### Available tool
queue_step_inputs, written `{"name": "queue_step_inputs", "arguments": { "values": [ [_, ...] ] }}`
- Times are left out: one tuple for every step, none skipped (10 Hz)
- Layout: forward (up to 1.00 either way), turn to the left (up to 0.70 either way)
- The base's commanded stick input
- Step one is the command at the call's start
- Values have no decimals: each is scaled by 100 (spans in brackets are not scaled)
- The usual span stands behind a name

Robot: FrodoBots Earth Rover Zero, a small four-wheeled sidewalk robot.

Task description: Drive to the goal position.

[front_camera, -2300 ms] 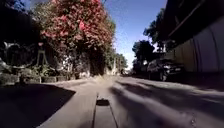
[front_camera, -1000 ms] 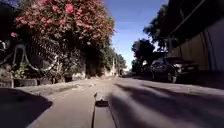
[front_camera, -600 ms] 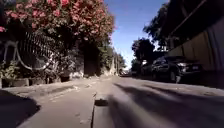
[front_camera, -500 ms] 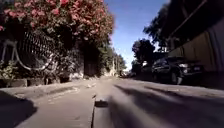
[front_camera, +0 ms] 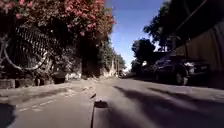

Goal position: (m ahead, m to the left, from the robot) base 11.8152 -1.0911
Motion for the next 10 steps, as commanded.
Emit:
{"name": "queue_step_inputs", "arguments": {
  "values": [
    [100,0],
    [100,0],
    [100,-2],
    [100,-5],
    [100,-5],
    [100,-6],
    [100,-7],
    [100,-10],
    [100,-10],
    [100,0]
  ]
}}
